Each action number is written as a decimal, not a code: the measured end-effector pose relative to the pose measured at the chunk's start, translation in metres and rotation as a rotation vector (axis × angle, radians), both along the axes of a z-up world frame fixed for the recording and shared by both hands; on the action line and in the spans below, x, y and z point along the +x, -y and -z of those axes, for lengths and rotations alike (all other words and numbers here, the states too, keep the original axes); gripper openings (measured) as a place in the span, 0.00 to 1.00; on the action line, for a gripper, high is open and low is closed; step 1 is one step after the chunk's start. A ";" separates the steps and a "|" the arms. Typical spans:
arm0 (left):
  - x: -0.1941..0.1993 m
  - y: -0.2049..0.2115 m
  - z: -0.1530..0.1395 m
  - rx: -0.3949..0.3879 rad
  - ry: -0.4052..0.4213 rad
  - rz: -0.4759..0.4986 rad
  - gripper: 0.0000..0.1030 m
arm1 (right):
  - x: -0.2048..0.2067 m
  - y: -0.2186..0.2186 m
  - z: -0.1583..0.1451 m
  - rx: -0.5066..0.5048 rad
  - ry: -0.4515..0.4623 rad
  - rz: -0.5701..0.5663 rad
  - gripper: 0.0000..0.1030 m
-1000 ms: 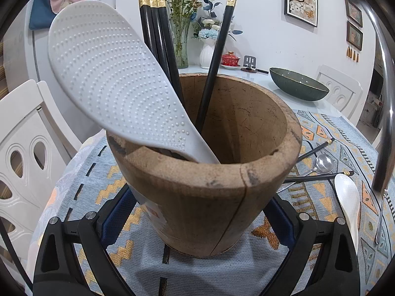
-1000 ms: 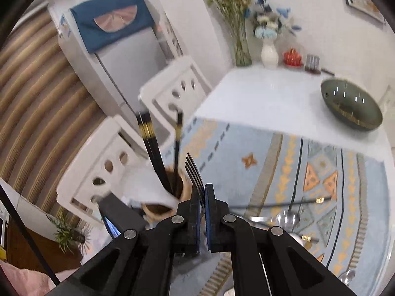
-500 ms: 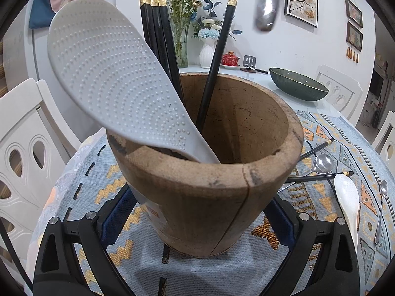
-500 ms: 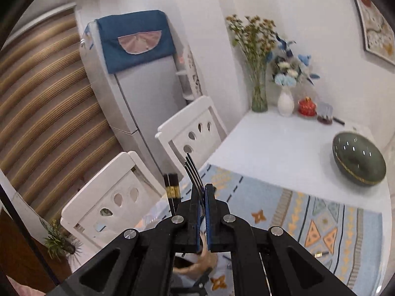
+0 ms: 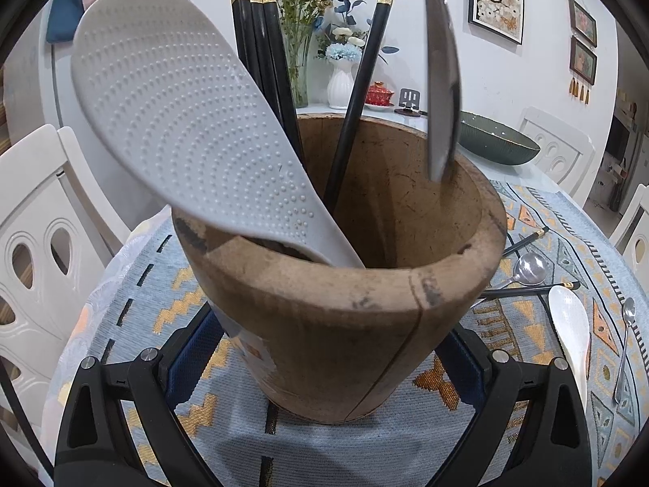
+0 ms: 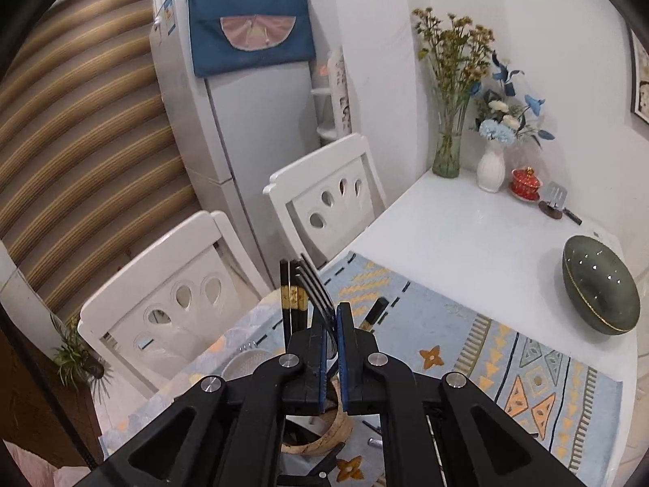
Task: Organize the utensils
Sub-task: 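Carry the fork over the wooden holder and lower it in, then open the right gripper to release the fork into the holder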
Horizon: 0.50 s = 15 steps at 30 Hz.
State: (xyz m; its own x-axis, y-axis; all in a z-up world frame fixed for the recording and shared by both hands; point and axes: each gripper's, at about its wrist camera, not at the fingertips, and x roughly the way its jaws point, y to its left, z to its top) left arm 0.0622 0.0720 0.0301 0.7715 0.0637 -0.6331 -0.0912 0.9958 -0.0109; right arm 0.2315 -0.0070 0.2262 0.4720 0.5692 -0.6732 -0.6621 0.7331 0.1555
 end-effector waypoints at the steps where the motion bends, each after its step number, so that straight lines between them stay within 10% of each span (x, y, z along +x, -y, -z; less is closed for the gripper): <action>1: 0.001 0.000 0.000 0.000 0.000 0.000 0.96 | 0.001 0.001 0.002 0.008 -0.015 0.002 0.07; 12: 0.001 -0.001 0.000 -0.001 0.000 0.001 0.96 | 0.008 0.022 -0.004 0.140 -0.088 0.029 0.13; 15: 0.002 -0.001 0.000 0.003 -0.004 0.000 0.96 | 0.010 0.029 -0.007 0.209 -0.115 0.033 0.36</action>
State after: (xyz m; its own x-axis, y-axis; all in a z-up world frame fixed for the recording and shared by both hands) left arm 0.0640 0.0727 0.0300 0.7690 0.0660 -0.6358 -0.0917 0.9958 -0.0076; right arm 0.2413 -0.0360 0.2334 0.4194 0.6875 -0.5928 -0.6075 0.6978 0.3795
